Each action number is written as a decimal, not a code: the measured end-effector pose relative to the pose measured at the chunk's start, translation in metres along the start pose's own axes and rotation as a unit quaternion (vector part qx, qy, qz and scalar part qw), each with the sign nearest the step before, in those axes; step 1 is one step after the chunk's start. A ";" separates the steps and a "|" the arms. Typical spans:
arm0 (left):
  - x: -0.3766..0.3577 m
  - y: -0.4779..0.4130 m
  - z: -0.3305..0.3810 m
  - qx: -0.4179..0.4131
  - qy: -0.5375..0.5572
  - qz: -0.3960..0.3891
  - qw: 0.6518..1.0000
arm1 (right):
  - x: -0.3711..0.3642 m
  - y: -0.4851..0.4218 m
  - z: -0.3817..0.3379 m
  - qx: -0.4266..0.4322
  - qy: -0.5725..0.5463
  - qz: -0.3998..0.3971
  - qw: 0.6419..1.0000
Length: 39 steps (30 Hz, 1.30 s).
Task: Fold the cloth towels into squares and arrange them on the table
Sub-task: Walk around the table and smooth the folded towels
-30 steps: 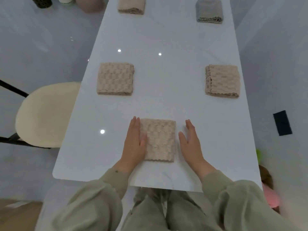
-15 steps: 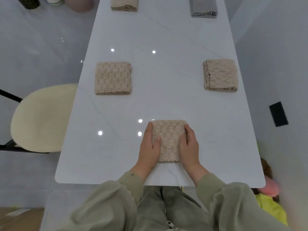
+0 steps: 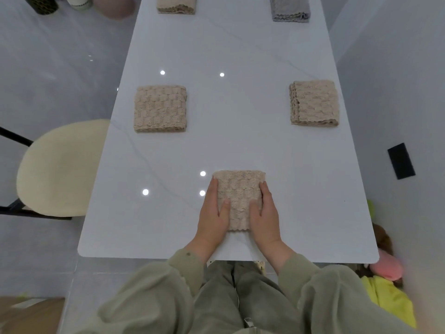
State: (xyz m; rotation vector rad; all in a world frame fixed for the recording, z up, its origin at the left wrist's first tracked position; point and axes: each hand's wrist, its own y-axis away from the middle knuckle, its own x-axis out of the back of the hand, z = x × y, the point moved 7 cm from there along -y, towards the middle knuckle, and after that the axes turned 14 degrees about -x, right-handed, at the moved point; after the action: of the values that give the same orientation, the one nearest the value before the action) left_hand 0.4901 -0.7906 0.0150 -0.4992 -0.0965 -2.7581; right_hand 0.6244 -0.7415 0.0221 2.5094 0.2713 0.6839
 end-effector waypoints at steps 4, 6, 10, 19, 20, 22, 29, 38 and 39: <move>0.000 0.003 0.000 0.004 -0.001 0.009 1.000 | -0.001 0.000 0.002 0.009 0.002 -0.007 1.000; 0.006 0.001 0.000 0.013 0.006 0.027 1.000 | 0.007 -0.004 0.003 0.007 0.005 0.002 1.000; 0.014 -0.012 0.001 0.043 0.037 0.051 0.997 | 0.019 -0.016 -0.005 0.000 -0.002 0.007 1.000; 0.009 -0.028 0.004 0.050 0.001 0.035 0.998 | 0.010 -0.031 -0.025 0.000 -0.023 -0.057 0.998; 0.011 -0.028 0.005 0.047 -0.003 0.038 0.998 | 0.014 -0.031 -0.023 0.000 -0.029 -0.047 0.998; 0.017 -0.031 0.003 0.050 -0.003 0.055 0.997 | 0.025 -0.034 -0.015 -0.002 -0.033 -0.019 0.999; 0.029 -0.070 0.010 0.021 -0.023 -0.025 0.999 | 0.052 -0.023 0.017 -0.033 -0.060 0.076 0.995; -0.007 -0.142 0.029 -0.028 0.031 -0.333 0.942 | 0.019 0.013 0.022 -0.126 -0.181 0.281 0.934; -0.013 -0.145 0.029 -0.026 0.046 -0.360 0.932 | 0.016 0.021 0.024 -0.136 -0.198 0.307 0.921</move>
State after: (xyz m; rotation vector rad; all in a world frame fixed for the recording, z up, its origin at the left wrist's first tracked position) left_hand 0.4622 -0.6468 0.0365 -0.4009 -0.2228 -3.5053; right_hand 0.6514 -0.7647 0.0224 2.3761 -0.7351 0.3779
